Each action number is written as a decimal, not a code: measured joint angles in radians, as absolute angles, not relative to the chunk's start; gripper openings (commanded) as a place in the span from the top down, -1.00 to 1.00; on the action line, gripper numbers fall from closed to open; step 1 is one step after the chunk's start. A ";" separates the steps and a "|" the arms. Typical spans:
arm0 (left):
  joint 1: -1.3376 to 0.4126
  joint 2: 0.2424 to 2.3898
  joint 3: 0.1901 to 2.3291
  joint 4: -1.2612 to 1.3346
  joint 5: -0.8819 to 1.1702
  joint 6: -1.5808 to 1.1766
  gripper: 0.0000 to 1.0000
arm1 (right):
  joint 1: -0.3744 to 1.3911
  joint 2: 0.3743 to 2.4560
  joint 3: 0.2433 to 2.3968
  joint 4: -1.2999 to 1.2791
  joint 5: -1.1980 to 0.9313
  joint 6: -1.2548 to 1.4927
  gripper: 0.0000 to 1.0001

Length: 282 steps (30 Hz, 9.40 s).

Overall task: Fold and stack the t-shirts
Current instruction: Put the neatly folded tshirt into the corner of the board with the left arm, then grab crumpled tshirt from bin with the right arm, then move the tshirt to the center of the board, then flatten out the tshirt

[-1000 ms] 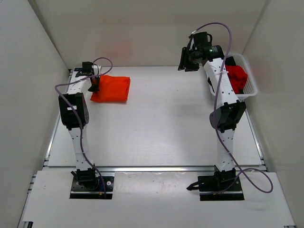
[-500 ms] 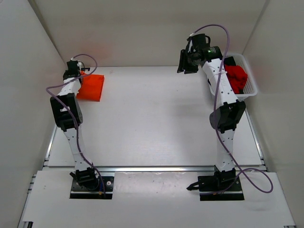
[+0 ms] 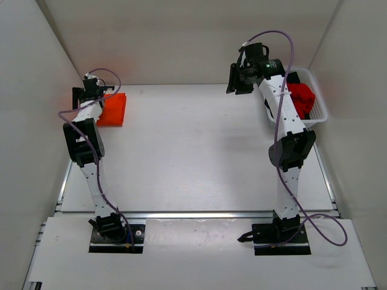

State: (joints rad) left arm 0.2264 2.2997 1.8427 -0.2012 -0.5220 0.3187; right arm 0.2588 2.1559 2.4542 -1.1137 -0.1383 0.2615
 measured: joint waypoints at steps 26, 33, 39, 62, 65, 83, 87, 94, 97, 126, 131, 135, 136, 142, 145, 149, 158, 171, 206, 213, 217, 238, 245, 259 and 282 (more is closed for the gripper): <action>0.277 2.285 1.927 -0.522 -0.063 0.043 -0.61 | 0.319 2.148 2.387 -1.105 -0.176 0.250 0.24; 0.270 2.365 1.963 -0.519 0.043 -0.006 -0.60 | 0.311 2.120 2.337 -1.105 -0.178 0.243 0.22; 0.269 2.426 2.034 -0.519 0.079 -0.017 -0.62 | 0.305 2.106 2.337 -1.094 -0.179 0.243 0.23; 0.231 2.594 2.307 -0.490 0.067 -0.006 -0.98 | 0.320 2.146 2.398 -1.106 -0.165 0.237 0.20; 0.224 2.592 2.322 -0.488 0.053 -0.006 -0.97 | 0.321 2.145 2.398 -1.114 -0.142 0.233 0.14; 0.017 1.821 1.691 -0.508 0.072 0.074 -0.98 | -0.009 1.571 1.959 -1.163 0.059 0.252 -0.98; -0.208 1.624 1.510 -0.585 0.107 0.127 -0.97 | -0.126 1.534 1.877 -1.175 0.070 0.280 -0.98; -0.357 1.411 1.249 -0.744 0.104 0.202 -0.97 | 0.132 1.607 1.869 -1.177 0.106 0.297 -0.98; -0.378 1.333 1.149 -0.793 0.072 0.208 -0.97 | 0.134 1.574 1.839 -1.164 0.099 0.300 -0.98; -0.394 1.732 1.433 -0.524 0.103 0.089 -0.97 | -0.207 1.874 1.654 -0.473 -0.151 0.245 -0.21; -0.393 1.750 1.415 -0.524 0.061 0.095 -0.98 | -0.195 1.882 1.636 -0.475 -0.167 0.245 -0.31; -0.394 1.757 1.414 -0.524 0.044 0.097 -0.98 | -0.190 1.895 1.621 -0.459 -0.212 0.266 -0.29; -0.395 1.757 1.414 -0.524 0.041 0.098 -0.97 | -0.191 1.905 1.624 -0.456 -0.217 0.270 -0.27; -0.406 1.757 1.412 -0.523 0.018 0.108 -0.98 | -0.191 2.007 1.671 -0.454 -0.236 0.290 -0.02; -0.413 1.757 1.401 -0.522 0.014 0.109 -0.98 | -0.194 2.022 1.671 -0.441 -0.262 0.311 0.24; -0.416 1.757 1.385 -0.525 0.009 0.114 -0.97 | -0.205 2.023 1.672 -0.432 -0.285 0.320 0.95; -0.420 1.757 1.384 -0.524 -0.002 0.120 -0.97 | -0.241 2.026 1.838 -0.463 -0.265 0.325 1.00; -0.432 1.756 1.383 -0.519 -0.049 0.150 -0.97 | -0.244 1.901 2.215 -0.354 -0.152 0.261 1.00; -0.080 1.575 1.406 -0.440 -0.270 0.118 -0.96 | 0.139 1.699 2.169 0.096 -0.484 0.652 0.34; -0.102 1.577 1.430 -0.467 -0.222 0.189 -0.98 | 0.137 1.816 1.933 -0.128 -0.401 0.568 -0.98; -0.138 1.568 1.390 -0.473 -0.194 0.213 -0.98 | 0.138 1.833 1.734 -0.285 -0.353 0.456 -0.99; -0.111 1.685 1.032 -0.772 0.107 0.106 -0.67 | 0.407 1.370 0.833 -0.568 -0.049 0.324 -0.85; -0.110 1.734 1.058 -0.733 0.218 0.013 -0.50 | 0.325 1.359 0.763 -0.472 -0.094 0.385 -0.80; -0.141 1.813 1.125 -0.733 0.257 -0.010 1.00 | 0.302 1.584 0.870 -0.392 -0.171 0.393 1.00; -0.378 1.730 1.494 -0.735 -0.141 0.379 -0.42 | 0.156 1.809 1.599 -0.428 -0.235 0.298 -0.49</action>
State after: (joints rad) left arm -0.3779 1.7302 1.4940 -0.7349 -0.1406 0.3786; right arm 0.1562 1.8088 1.5990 -0.4278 -0.2352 0.2977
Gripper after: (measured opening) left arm 0.633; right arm 0.746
